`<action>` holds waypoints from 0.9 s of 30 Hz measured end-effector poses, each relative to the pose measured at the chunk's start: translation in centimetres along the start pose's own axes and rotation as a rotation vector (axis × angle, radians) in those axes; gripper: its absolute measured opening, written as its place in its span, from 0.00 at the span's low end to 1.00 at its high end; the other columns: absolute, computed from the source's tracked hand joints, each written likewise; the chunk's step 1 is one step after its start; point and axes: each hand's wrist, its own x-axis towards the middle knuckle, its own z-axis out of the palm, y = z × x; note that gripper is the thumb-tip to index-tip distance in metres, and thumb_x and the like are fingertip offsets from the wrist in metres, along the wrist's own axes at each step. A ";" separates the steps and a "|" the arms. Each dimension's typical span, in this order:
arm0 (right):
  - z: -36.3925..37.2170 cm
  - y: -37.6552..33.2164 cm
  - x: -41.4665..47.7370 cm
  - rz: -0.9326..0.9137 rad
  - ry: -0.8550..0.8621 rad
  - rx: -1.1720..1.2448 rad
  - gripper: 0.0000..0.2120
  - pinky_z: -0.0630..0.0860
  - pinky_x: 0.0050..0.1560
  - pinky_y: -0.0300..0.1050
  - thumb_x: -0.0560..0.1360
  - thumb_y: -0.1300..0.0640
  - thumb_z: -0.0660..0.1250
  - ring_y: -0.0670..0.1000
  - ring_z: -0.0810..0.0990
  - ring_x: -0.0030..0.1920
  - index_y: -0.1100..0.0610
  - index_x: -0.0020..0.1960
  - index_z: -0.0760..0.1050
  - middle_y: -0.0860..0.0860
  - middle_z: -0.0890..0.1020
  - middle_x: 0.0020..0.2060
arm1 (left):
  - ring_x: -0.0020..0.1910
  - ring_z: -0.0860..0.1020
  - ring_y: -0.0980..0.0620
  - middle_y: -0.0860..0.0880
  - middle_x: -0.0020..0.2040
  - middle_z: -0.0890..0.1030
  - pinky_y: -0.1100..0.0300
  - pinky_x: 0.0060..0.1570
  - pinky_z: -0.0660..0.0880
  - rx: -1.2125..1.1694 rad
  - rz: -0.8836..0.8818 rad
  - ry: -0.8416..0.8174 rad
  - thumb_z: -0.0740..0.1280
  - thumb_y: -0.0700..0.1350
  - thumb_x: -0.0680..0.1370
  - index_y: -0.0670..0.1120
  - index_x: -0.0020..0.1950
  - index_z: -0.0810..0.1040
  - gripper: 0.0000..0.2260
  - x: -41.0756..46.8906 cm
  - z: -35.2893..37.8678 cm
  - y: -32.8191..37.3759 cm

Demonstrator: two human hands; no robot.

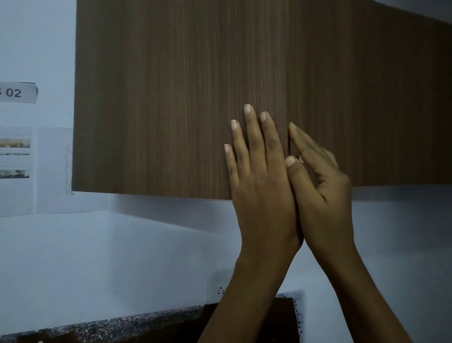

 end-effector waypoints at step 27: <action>2.5 19.7 2.8 0.040 -0.238 -0.432 0.26 0.36 0.71 0.58 0.73 0.41 0.36 0.51 0.35 0.74 0.37 0.71 0.42 0.40 0.38 0.73 | 0.76 0.46 0.42 0.40 0.77 0.49 0.46 0.74 0.47 0.160 0.098 -0.203 0.41 0.53 0.82 0.41 0.76 0.48 0.26 -3.4 16.1 -5.5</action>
